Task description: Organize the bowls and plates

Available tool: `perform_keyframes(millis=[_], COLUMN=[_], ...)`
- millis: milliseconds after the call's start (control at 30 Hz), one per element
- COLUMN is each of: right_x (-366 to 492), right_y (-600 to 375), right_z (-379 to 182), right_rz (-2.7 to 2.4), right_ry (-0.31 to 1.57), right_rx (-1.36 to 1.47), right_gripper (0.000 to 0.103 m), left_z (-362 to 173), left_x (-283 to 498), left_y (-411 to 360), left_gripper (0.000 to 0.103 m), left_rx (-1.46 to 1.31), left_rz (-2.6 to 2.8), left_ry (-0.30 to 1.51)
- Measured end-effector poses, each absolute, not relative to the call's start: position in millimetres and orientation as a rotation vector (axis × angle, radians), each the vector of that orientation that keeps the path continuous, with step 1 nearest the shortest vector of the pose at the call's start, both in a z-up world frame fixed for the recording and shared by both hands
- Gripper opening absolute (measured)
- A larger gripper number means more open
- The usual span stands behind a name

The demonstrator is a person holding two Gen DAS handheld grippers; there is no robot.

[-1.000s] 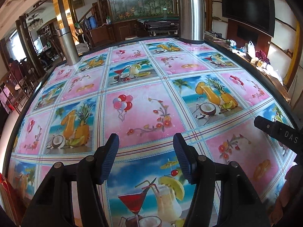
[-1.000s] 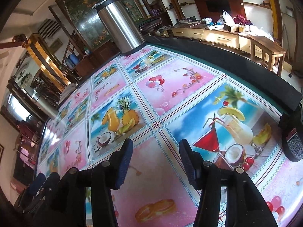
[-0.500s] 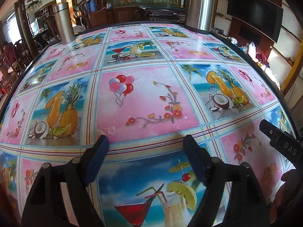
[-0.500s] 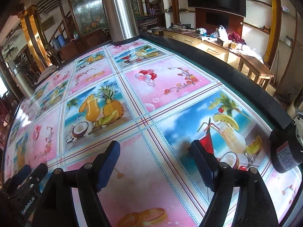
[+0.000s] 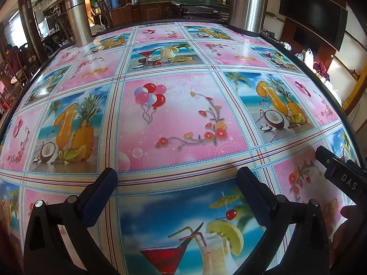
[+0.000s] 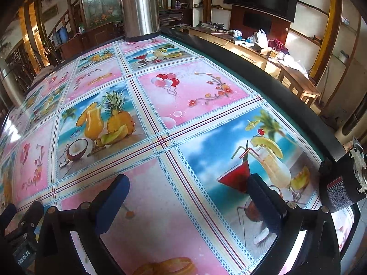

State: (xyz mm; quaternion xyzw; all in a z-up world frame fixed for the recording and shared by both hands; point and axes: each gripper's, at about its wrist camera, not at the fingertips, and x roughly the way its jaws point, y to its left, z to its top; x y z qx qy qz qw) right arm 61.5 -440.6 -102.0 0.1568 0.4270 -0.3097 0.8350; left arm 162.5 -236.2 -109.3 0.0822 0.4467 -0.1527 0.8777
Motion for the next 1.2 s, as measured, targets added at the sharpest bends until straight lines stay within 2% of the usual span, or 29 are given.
perform_keyframes(millis=[1200], right_x=[62.3], right_y=[-441.7], right_z=[-101.1], right_rz=[-0.66], right_ry=[0.908], right_rx=[0.328], right_gripper=[0.103], left_z=[-109.2], left_x=[162.3], left_y=[-235.8], left_gripper=[0.103], left_rx=[0.171], left_rz=[-0.319], left_ry=[0.932])
